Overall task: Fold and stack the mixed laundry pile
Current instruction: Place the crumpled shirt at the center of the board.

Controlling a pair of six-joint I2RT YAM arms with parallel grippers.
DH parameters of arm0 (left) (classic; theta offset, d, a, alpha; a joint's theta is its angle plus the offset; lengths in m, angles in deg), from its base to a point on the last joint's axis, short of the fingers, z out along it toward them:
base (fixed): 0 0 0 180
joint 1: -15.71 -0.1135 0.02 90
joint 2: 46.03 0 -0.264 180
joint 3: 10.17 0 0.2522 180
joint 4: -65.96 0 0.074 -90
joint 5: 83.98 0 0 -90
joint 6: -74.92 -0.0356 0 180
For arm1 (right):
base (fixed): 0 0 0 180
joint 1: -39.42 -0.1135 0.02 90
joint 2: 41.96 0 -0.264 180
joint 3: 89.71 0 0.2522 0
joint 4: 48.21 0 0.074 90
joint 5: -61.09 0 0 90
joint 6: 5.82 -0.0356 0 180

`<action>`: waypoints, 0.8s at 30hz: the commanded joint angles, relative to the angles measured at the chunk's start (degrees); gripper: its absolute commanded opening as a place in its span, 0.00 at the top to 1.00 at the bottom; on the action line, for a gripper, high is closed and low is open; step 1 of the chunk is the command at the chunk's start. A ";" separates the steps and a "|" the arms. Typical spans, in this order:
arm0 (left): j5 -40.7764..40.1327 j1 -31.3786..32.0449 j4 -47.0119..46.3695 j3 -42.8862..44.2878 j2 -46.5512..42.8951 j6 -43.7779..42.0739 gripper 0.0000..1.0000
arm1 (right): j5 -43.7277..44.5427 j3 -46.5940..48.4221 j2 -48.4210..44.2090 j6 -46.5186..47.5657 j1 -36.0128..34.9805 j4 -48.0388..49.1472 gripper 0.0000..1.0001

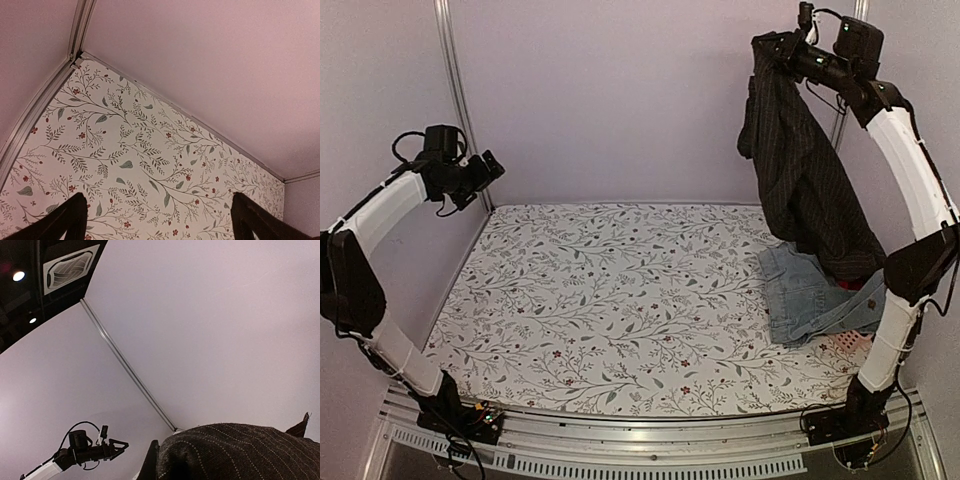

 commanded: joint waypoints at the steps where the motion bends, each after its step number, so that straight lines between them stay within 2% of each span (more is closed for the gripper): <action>1: -0.11 -0.15 -1.47 -1.48 -3.27 0.43 0.00 | -4.37 4.04 7.06 -5.31 -10.01 13.02 1.00; 5: -1.11 -0.16 -1.38 -3.03 -5.26 0.57 0.00 | -6.85 8.40 14.25 -8.86 -18.81 19.27 1.00; 10: -2.23 -0.12 -1.16 -5.38 -8.18 1.05 0.00 | -10.57 9.81 19.75 -13.57 -24.40 28.48 1.00; 15: -2.06 -1.17 -1.80 -8.08 -10.69 1.82 0.00 | -12.29 9.45 19.19 -12.90 -24.77 29.44 1.00; 18: -1.70 -1.19 -2.24 -8.92 -11.48 1.79 0.00 | -12.16 3.05 16.06 -9.74 -21.11 27.65 1.00; 21: 5.00 -1.13 -4.22 -9.44 -11.77 -2.17 0.00 | -13.37 -5.74 10.74 -9.76 -16.03 27.93 1.00; 24: 19.26 -0.40 -10.86 -12.44 -12.49 -8.46 0.00 | -15.44 -9.18 6.64 -8.73 -13.77 27.75 1.00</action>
